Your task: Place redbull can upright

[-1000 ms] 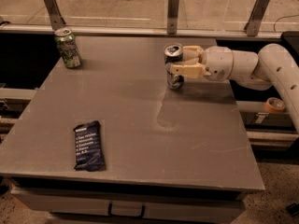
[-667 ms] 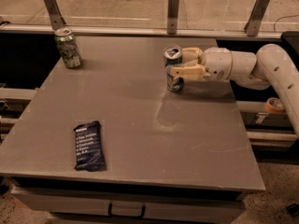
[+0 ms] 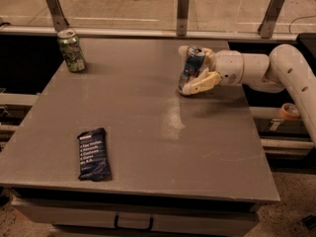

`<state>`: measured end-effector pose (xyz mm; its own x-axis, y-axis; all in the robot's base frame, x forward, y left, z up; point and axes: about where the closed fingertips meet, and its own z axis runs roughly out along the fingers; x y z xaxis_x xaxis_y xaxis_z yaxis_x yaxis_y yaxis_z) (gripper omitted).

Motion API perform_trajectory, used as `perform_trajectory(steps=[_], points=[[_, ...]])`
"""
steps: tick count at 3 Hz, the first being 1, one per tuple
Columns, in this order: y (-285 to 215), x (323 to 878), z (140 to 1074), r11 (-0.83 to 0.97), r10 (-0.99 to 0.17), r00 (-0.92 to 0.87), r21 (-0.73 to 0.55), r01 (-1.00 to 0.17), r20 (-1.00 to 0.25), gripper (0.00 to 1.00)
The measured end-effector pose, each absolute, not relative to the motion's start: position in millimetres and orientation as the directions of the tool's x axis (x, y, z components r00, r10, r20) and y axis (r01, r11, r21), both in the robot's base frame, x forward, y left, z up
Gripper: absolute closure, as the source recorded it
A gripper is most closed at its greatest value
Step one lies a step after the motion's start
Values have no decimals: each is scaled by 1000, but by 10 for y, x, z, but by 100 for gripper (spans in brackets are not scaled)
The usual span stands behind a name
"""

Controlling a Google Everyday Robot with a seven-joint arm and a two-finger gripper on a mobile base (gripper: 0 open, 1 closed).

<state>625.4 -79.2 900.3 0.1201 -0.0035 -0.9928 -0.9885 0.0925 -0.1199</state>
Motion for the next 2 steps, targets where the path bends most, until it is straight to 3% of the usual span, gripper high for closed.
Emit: perform_trajectory(steps=[2], points=[[-838,6229,9008,102,-18,120,-121,-987,-993,0]])
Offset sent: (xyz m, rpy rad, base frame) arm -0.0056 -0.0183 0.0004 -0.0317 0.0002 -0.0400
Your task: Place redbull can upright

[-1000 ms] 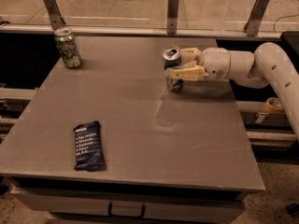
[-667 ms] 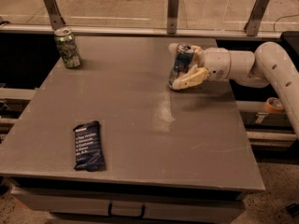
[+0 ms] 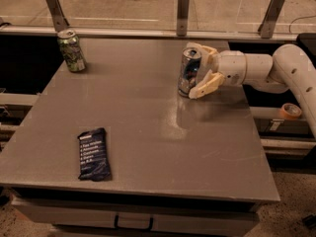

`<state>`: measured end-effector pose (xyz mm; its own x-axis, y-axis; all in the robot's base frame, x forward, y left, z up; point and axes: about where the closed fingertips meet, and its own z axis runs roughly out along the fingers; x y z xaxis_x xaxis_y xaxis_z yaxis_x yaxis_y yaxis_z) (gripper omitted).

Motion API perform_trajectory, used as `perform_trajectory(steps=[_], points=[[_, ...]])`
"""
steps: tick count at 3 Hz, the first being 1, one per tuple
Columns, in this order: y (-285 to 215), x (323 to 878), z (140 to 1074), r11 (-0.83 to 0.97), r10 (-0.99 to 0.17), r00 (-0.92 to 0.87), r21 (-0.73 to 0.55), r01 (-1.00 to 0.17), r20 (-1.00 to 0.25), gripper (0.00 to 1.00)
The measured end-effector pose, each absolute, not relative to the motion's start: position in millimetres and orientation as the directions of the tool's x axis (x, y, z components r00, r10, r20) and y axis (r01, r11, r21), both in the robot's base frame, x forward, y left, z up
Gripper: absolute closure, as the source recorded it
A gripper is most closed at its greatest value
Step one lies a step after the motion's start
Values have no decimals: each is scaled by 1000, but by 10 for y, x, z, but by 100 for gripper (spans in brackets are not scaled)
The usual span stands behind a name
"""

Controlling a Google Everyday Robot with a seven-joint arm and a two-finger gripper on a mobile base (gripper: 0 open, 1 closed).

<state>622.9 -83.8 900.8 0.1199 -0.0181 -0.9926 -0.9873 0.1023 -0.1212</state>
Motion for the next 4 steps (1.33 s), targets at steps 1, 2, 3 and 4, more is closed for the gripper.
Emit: perform_trajectory(steps=[1,2,3,4], points=[[-1124,6233,9088,154,-101,132,-146,-977,-986,0],[-1824,6228,9446,283,-270,163,-240,-929,-949,0],[-2493,6077,10081,404,-447,182,-379,-833,-876,0],[-2809,5819,10739,500,-533,139,-443,-744,-835,0]])
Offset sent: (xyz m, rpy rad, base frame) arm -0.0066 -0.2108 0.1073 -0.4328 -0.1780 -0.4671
